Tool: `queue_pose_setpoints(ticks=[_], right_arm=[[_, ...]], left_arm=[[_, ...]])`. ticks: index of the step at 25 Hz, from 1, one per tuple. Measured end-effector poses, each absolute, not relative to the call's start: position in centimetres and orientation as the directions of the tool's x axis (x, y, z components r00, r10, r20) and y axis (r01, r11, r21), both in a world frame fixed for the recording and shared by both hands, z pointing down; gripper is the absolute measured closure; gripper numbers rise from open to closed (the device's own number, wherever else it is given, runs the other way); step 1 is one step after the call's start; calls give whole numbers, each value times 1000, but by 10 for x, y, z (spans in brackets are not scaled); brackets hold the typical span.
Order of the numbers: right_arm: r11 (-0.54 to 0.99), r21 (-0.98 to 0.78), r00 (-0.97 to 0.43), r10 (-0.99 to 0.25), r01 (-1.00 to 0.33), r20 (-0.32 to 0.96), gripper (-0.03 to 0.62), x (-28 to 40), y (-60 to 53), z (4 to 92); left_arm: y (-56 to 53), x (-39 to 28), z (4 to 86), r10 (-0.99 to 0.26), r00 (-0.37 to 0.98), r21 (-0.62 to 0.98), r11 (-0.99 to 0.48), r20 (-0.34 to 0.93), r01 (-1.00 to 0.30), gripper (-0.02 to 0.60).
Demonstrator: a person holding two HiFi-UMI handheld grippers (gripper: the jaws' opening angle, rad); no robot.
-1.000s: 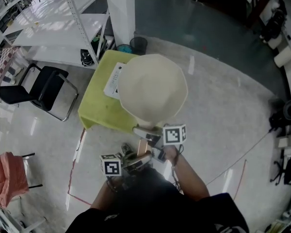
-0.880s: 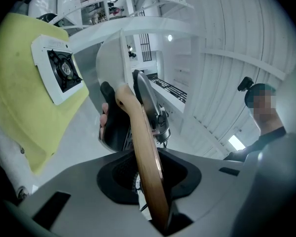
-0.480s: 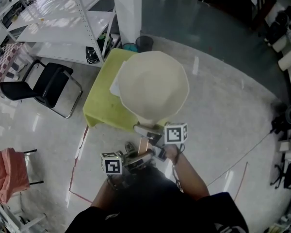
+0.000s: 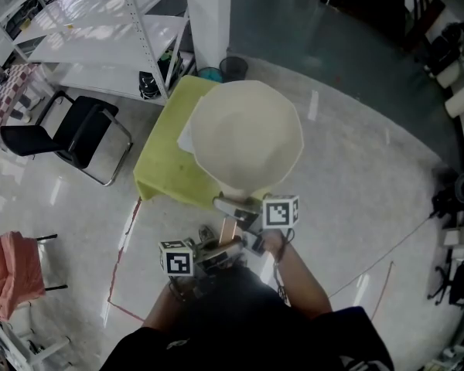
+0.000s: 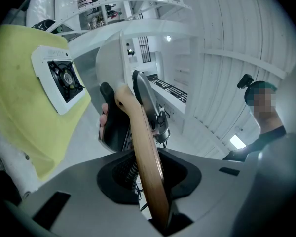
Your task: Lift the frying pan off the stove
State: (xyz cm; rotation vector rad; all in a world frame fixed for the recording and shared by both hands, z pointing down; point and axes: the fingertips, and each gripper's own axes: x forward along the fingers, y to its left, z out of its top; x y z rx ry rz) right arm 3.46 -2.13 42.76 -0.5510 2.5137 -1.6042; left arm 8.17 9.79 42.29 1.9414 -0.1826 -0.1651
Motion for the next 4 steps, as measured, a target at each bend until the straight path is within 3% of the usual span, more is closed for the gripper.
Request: queue_pose_setpoints(ticks=[4], right_arm=[[397,-890,-932,-353,-225,78,332,32,-21,424]], left_arm=[[99,81,425,-208,978,926,-373,-24,-56,451]])
